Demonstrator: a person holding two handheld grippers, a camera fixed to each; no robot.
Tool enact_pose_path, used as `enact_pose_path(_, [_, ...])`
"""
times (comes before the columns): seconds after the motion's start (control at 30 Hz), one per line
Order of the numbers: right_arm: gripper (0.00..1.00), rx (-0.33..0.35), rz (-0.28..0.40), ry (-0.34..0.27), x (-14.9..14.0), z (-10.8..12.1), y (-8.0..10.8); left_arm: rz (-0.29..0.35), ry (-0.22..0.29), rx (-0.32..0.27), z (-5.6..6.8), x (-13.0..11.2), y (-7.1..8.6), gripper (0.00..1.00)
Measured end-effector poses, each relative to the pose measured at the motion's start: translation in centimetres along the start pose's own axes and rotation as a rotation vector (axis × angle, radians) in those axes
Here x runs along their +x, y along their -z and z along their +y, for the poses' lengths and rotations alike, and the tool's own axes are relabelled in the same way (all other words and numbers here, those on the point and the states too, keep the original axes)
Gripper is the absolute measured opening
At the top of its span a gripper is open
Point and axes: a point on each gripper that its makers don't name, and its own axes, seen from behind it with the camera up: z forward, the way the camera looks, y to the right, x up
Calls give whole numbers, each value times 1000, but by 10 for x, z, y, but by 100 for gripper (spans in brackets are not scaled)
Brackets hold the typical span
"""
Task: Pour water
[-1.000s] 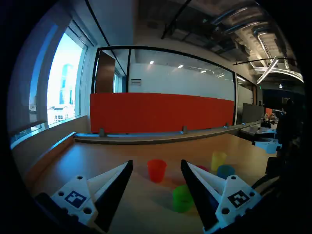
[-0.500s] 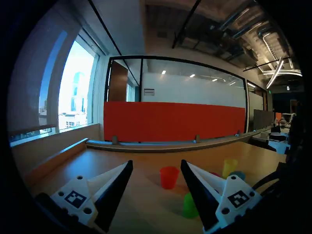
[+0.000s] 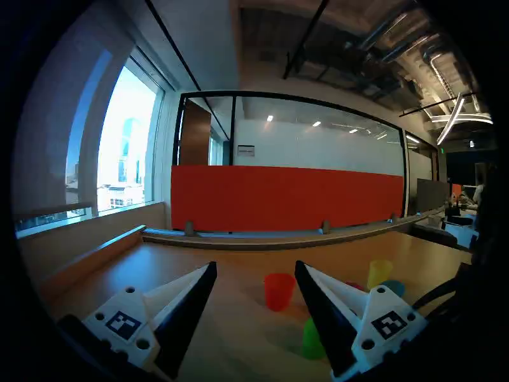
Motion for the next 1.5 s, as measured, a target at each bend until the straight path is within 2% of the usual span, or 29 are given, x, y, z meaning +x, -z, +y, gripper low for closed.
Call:
enact_pose_path(0.17, [99, -13, 1, 1, 3, 2, 0, 34, 11, 28, -5, -3, -2, 91])
enact_pose_path(0.37, [99, -26, 10, 9, 11, 8, -1, 60, 21, 69, -19, -7, 2, 91])
enact_pose_path(0.57, [99, -36, 20, -12, 22, 9, -3, 71, 7, 113, -35, -16, 3, 91])
enact_pose_path(0.67, [99, -32, 19, -19, 24, 5, -5, 83, -3, 120, -38, -18, 4, 91])
enact_pose_path(0.97, [99, -25, 12, -16, 22, -8, -12, 75, 0, 115, -34, -39, 3, 91])
enact_pose_path(1.17, [99, -27, 12, -20, 21, -8, -14, 65, -9, 109, -29, -50, 4, 91])
enact_pose_path(1.5, [99, -23, 12, 5, 21, -9, -12, 67, -6, 94, -20, -55, -2, 91])
